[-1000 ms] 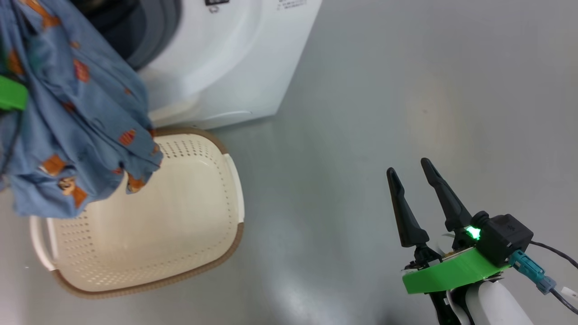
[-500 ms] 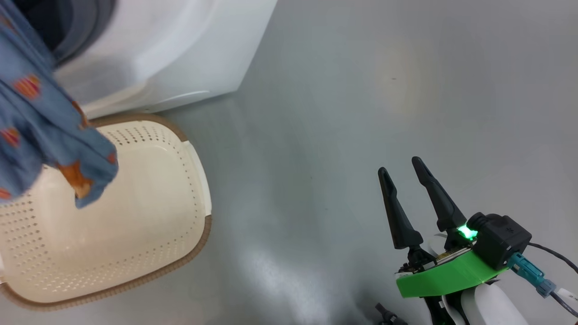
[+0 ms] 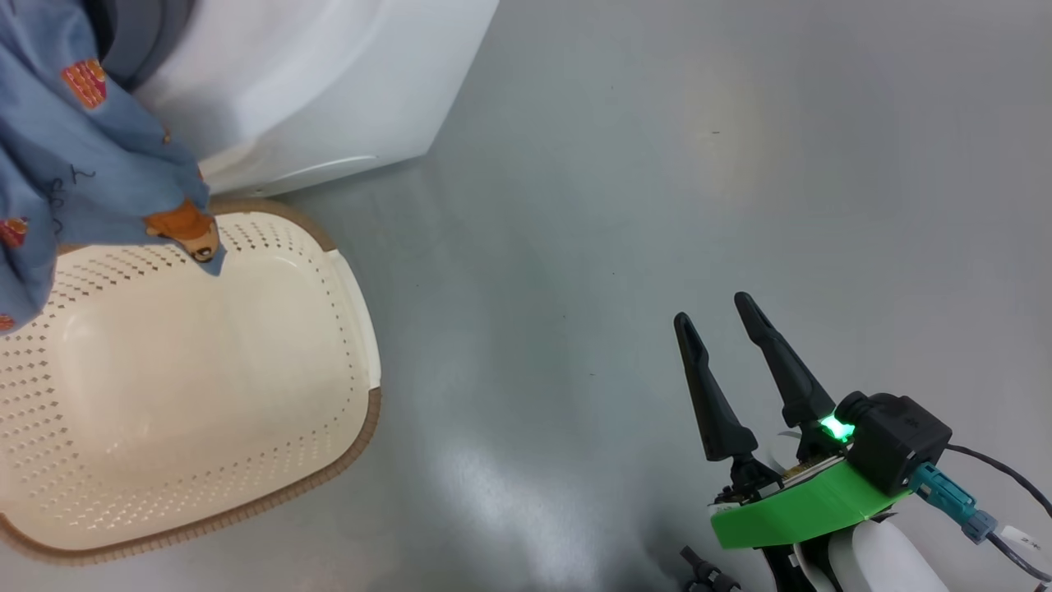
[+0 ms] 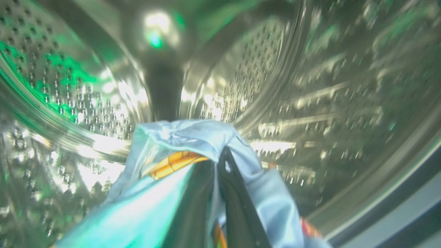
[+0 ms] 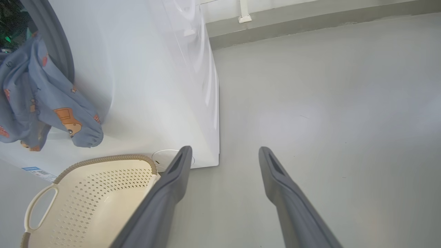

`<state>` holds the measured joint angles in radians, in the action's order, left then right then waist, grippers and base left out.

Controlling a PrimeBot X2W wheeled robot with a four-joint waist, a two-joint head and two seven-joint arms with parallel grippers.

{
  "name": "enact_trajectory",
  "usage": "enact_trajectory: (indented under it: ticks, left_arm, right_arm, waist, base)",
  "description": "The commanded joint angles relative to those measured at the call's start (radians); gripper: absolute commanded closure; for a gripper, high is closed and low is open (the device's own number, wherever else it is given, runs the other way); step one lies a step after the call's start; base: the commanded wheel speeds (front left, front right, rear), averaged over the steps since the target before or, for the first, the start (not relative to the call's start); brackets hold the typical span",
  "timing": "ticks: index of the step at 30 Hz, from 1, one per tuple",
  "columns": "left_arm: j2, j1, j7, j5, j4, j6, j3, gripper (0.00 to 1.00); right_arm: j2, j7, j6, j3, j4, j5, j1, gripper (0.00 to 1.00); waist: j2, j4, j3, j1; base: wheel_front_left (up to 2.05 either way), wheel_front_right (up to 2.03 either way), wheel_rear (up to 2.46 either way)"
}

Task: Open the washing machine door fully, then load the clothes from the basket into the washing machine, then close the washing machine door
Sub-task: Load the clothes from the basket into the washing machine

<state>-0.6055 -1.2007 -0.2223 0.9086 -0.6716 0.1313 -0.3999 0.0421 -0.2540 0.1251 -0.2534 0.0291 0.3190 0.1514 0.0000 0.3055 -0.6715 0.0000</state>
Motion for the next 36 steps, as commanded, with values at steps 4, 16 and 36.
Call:
enact_trajectory:
  ticks: [4, 16, 36]
  left_arm:
    - [-0.053, -0.018, 0.067, 0.022, -0.061, -0.001, -0.036, 0.00]
    - [-0.037, -0.045, 0.031, 0.086, -0.122, -0.001, -0.163, 0.00]
    - [-0.008, 0.292, -0.039, -0.008, 0.155, -0.001, -0.091, 0.00]
  right_arm:
    - [0.008, -0.008, 0.006, -0.022, -0.010, 0.014, -0.013, 0.00]
    - [0.008, -0.008, 0.006, -0.012, 0.001, 0.015, 0.019, 0.00]
    - [0.008, -0.008, 0.006, 0.043, 0.111, 0.015, 0.095, 0.00]
  waist:
    - [0.0000, -0.001, 0.006, 0.0000]
    - [0.0000, -0.031, 0.025, 0.0000]
    - [0.0000, -0.165, 0.243, 0.0000]
  base:
    - [0.00, 0.00, 0.00]
    - [0.00, 0.00, 0.00]
    - [0.00, 0.00, 0.00]
